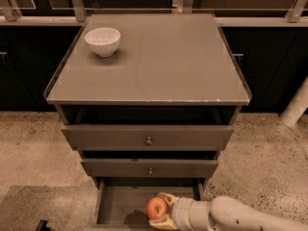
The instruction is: Pick apple from bottom drawer and place on counter
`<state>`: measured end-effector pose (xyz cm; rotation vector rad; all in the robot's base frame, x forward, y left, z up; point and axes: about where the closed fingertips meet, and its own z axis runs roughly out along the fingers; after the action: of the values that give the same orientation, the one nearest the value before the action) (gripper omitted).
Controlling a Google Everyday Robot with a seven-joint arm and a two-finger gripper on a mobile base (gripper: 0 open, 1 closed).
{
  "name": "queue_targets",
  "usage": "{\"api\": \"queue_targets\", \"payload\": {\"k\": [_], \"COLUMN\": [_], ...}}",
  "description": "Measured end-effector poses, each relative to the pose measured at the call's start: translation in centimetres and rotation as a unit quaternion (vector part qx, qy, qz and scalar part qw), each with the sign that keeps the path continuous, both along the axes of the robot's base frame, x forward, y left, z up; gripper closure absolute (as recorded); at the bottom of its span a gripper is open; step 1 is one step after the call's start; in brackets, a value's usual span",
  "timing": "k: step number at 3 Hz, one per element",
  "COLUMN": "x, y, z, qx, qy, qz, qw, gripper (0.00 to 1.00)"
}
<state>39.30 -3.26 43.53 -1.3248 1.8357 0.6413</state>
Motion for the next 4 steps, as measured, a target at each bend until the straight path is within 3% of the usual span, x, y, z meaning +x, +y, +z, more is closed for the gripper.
{"api": "queue_targets", "payload": {"k": [1, 2, 4], "x": [0.3, -0.7, -0.6], "y": [-2.6, -4.8, -4.6], "z": [6.6, 6.8, 7.4], "qx": [0.034, 0.038, 0.039], "qy": [-0.050, -0.049, -0.055], "qz": [-0.008, -0.033, -0.025], "qw": [0.9981, 0.9975, 0.9974], "gripper": [1.00, 1.00, 1.00]}}
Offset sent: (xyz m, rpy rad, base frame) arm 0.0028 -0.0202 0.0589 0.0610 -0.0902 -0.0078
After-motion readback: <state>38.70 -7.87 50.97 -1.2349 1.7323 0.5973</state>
